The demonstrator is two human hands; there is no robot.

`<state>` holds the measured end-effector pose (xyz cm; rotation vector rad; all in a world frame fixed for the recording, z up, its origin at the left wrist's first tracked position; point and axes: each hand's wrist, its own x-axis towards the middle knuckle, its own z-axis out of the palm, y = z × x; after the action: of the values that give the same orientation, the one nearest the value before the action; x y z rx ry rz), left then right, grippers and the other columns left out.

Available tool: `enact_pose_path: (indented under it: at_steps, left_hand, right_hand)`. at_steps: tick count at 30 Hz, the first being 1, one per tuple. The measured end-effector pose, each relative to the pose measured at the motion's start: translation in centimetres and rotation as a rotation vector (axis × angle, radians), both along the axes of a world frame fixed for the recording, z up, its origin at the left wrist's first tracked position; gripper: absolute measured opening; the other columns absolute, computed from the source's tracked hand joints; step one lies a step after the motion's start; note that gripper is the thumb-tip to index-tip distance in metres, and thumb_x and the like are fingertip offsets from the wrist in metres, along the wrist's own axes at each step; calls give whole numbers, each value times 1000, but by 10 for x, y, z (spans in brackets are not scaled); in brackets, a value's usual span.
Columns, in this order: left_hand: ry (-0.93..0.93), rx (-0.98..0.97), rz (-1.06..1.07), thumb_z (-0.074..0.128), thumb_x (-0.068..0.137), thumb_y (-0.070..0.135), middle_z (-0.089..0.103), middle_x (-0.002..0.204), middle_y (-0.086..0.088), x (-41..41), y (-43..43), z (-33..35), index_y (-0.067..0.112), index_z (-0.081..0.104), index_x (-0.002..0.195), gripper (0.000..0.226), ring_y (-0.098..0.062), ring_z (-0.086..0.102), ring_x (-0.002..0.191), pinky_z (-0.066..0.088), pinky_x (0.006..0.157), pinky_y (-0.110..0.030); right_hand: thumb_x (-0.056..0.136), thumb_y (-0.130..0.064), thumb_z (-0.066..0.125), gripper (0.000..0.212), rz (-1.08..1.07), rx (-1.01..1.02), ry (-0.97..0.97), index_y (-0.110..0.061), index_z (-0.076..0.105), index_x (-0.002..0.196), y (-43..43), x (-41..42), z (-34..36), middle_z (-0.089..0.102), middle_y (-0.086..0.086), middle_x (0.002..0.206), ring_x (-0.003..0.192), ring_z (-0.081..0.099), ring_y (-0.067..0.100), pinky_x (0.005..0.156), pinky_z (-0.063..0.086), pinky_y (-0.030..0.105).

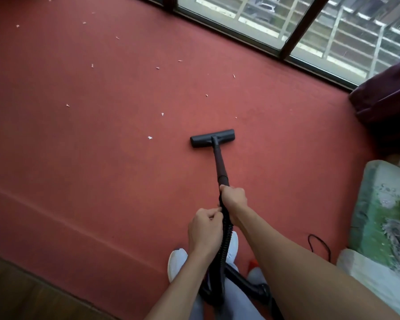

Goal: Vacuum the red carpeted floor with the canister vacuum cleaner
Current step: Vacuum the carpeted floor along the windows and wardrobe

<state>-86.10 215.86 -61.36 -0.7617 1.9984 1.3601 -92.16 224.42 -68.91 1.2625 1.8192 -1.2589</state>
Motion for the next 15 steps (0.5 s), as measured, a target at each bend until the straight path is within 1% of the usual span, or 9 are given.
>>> enact_pose_path:
  at_steps: [2,4,5,7,9,11,12,14,15]
  left_hand:
    - [-10,-19,9,49,89,18,52,58,3,-14,6,1,13,72,74,28,-15,36,52,27,48,-28]
    - [-21,-51,34,50,86,20,51,57,-5,-23,14,2,5,64,67,28,-16,38,53,29,50,-28]
    - [-26,-51,51,51,83,23,57,60,-12,-24,19,2,3,63,67,28,-17,42,53,35,50,-31]
    - [-27,-46,81,51,77,29,68,72,-17,-25,29,7,4,65,69,29,-25,55,55,52,55,-43]
    - [-24,-54,91,49,74,31,69,75,-16,-23,39,17,6,67,72,31,-33,63,60,54,60,-51]
    - [-19,-73,75,45,72,33,69,74,-14,-23,46,28,6,67,73,34,-34,65,66,53,59,-50]
    - [-23,-86,57,44,72,33,69,73,-13,-24,49,31,7,68,72,35,-32,64,66,52,60,-48]
    - [-57,-90,22,43,70,34,66,67,-8,-29,54,37,10,65,64,33,-22,57,60,49,59,-42]
    - [-72,-82,6,43,70,34,63,64,-4,-32,56,39,16,62,61,28,-16,54,59,46,58,-39]
  right_hand:
    - [90,-19,54,18,7,-17,24,-10,66,100,5,-11,2,64,12,75,56,56,24,52,44,27]
    - [91,-19,54,12,13,-27,44,-14,64,96,13,-17,10,62,11,75,55,54,23,49,42,27]
    - [91,-18,54,11,15,-31,49,-15,64,93,18,-18,15,61,10,73,54,53,23,50,42,26]
    - [91,-17,53,12,18,-40,43,-19,62,84,29,-16,26,59,10,72,56,52,23,54,42,28]
    - [91,-18,54,17,-14,-58,18,-20,59,75,40,-10,33,57,10,70,58,50,24,57,41,32]
    - [88,-19,56,13,-69,-75,-17,-16,63,77,48,-3,37,56,11,66,59,49,24,59,40,35]
    - [86,-19,58,13,-105,-77,-31,-12,64,78,51,-1,37,56,11,64,59,50,24,59,39,36]
    - [85,-19,60,16,-174,-81,-60,-6,63,77,56,1,37,56,12,61,59,51,25,60,41,38]
    - [85,-19,60,17,-205,-85,-73,-5,62,76,58,0,36,57,12,61,60,53,26,60,42,38]
